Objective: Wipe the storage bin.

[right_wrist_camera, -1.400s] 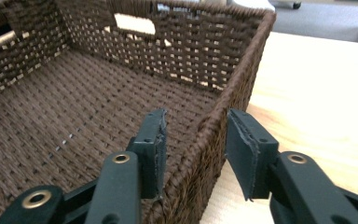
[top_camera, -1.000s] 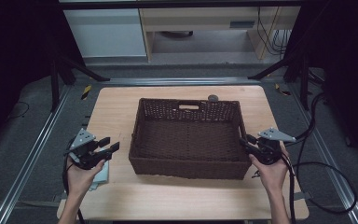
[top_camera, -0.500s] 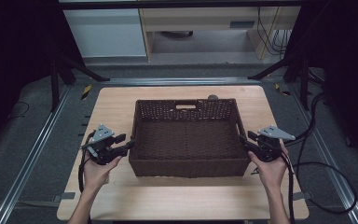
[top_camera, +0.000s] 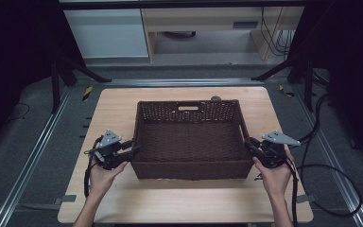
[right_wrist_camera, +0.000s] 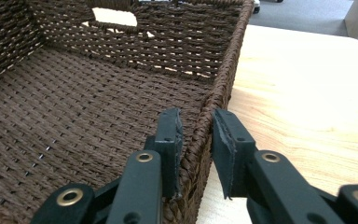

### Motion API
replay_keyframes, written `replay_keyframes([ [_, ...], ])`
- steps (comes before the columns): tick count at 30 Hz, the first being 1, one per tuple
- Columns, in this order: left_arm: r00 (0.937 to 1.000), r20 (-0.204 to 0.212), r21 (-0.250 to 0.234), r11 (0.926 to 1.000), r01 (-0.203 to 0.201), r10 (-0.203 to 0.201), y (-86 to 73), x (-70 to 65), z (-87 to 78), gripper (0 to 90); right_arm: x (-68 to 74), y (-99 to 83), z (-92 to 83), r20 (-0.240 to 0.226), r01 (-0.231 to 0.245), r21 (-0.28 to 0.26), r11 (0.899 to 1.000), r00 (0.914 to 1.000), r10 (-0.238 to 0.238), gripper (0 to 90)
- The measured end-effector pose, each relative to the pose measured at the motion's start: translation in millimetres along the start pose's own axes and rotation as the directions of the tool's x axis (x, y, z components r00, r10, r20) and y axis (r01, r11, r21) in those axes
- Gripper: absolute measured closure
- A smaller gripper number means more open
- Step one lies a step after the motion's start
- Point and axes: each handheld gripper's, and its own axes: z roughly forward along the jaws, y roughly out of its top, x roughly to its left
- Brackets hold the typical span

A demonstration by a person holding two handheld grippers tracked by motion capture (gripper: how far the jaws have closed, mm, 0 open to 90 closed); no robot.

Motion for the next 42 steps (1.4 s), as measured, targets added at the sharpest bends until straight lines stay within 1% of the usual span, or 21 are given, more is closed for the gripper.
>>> replay_keyframes([
  [4, 0.9999, -0.017, 0.002, 1.0000, 0.003, -0.003, -1.6, -5.0, -1.3, 55.8, -1.5, 1.9, 4.1, 0.011, -0.004, -0.004, 1.000, 0.9999, 0.004, 73.8],
  [6, 0.9997, -0.017, -0.003, 0.9999, 0.015, -0.015, -3.1, -6.3, -2.0, 56.0, 0.4, 3.4, 3.4, 0.022, 0.002, 0.000, 1.000, 0.9998, -0.002, 68.9],
  [7, 0.9997, -0.018, -0.002, 0.9999, 0.015, -0.015, -3.5, -7.0, -2.2, 55.8, 2.2, 3.8, 1.6, 0.023, 0.004, -0.013, 1.000, 0.9997, -0.004, 65.4],
  [9, 0.9997, -0.018, -0.004, 0.9999, 0.014, -0.014, -5.2, -8.9, -3.0, 55.2, 4.3, 4.0, -3.2, 0.024, 0.014, -0.020, 1.000, 0.9996, -0.013, 63.5],
  [11, 0.9999, -0.005, -0.004, 0.9999, 0.016, -0.016, -6.6, -11.0, -5.4, 54.3, 4.8, 3.3, -7.3, 0.031, 0.017, -0.023, 1.000, 0.9994, -0.016, 61.8],
  [12, 0.9999, -0.004, -0.001, 0.9999, 0.012, -0.012, -6.9, -11.8, -6.3, 53.8, 4.6, 2.4, -8.9, 0.032, 0.007, -0.018, 1.000, 0.9995, -0.006, 61.4],
  [14, 1.0000, -0.002, -0.001, 1.0000, 0.007, -0.007, -7.4, -13.8, -7.3, 53.1, 3.2, 0.7, -9.2, 0.040, 0.004, -0.008, 1.000, 0.9992, -0.003, 63.3],
  [17, 1.0000, 0.004, -0.005, 0.9999, 0.009, -0.009, -6.7, -12.9, -8.0, 52.5, 0.9, -1.9, -7.3, 0.041, -0.003, 0.018, 1.000, 0.9992, 0.002, 73.4],
  [18, 1.0000, 0.003, -0.013, 0.9999, 0.006, -0.006, -5.8, -11.9, -8.5, 52.3, 0.4, -2.2, -6.4, 0.033, -0.009, 0.015, 1.000, 0.9994, 0.008, 75.2],
  [19, 1.0000, -0.004, -0.021, 0.9998, 0.006, -0.006, -3.7, -10.5, -9.2, 51.0, 0.1, -2.1, -5.4, 0.029, -0.015, 0.015, 1.000, 0.9995, 0.014, 75.8],
  [22, 0.9994, -0.025, -0.054, 0.9983, 0.021, -0.023, 5.7, -2.2, -11.4, 47.8, 0.0, 0.4, -1.3, 0.056, 0.004, 0.016, 1.000, 0.9984, -0.005, 77.8],
  [23, 0.9992, -0.021, -0.050, 0.9982, 0.031, -0.032, 8.1, 1.1, -9.4, 47.2, -0.2, 0.8, 0.7, 0.063, 0.005, 0.013, 1.000, 0.9980, -0.005, 78.2],
  [26, 0.9990, -0.026, -0.025, 0.9990, 0.036, -0.037, 8.8, 6.0, -1.0, 46.7, -2.6, 2.4, 5.3, 0.069, 0.005, 0.008, 1.000, 0.9976, -0.006, 78.9],
  [29, 0.9991, -0.011, -0.010, 0.9991, 0.041, -0.041, 7.6, 6.1, 8.6, 46.7, -3.4, 3.7, 6.6, 0.069, 0.006, 0.008, 1.000, 0.9976, -0.006, 77.5],
  [31, 0.9994, -0.014, -0.006, 0.9994, 0.033, -0.033, 6.9, 3.6, 12.2, 49.3, -3.5, 4.8, 5.2, 0.072, 0.013, 0.004, 1.000, 0.9973, -0.014, 71.3],
  [32, 0.9993, -0.031, -0.002, 0.9998, 0.020, -0.020, 6.8, 2.1, 12.4, 48.2, -3.4, 4.9, 3.7, 0.070, 0.011, -0.010, 1.000, 0.9975, -0.010, 66.0],
  [35, 0.9994, -0.029, 0.003, 0.9998, 0.021, -0.021, 5.7, 0.4, 10.8, 48.8, -3.3, 5.2, -2.8, 0.063, 0.003, -0.035, 0.999, 0.9980, -0.001, 63.2],
  [38, 0.9992, -0.033, 0.006, 0.9997, 0.022, -0.022, 5.1, -3.0, 9.4, 48.7, -4.1, 4.2, -5.3, 0.057, -0.002, -0.028, 1.000, 0.9984, 0.004, 65.0],
  [39, 0.9991, -0.036, 0.005, 0.9997, 0.023, -0.023, 4.7, -4.4, 8.9, 48.7, -4.2, 3.5, -4.4, 0.055, -0.006, -0.014, 1.000, 0.9985, 0.006, 65.8],
  [41, 0.9991, -0.037, 0.006, 0.9997, 0.023, -0.023, 3.6, -6.9, 7.3, 48.3, -4.8, 1.3, -0.5, 0.056, -0.004, 0.010, 1.000, 0.9984, 0.003, 70.8],
  [42, 0.9992, -0.027, 0.004, 0.9996, 0.029, -0.029, 3.2, -7.8, 6.7, 47.9, -5.2, 0.5, 2.0, 0.060, -0.003, 0.024, 1.000, 0.9982, 0.002, 73.9],
])
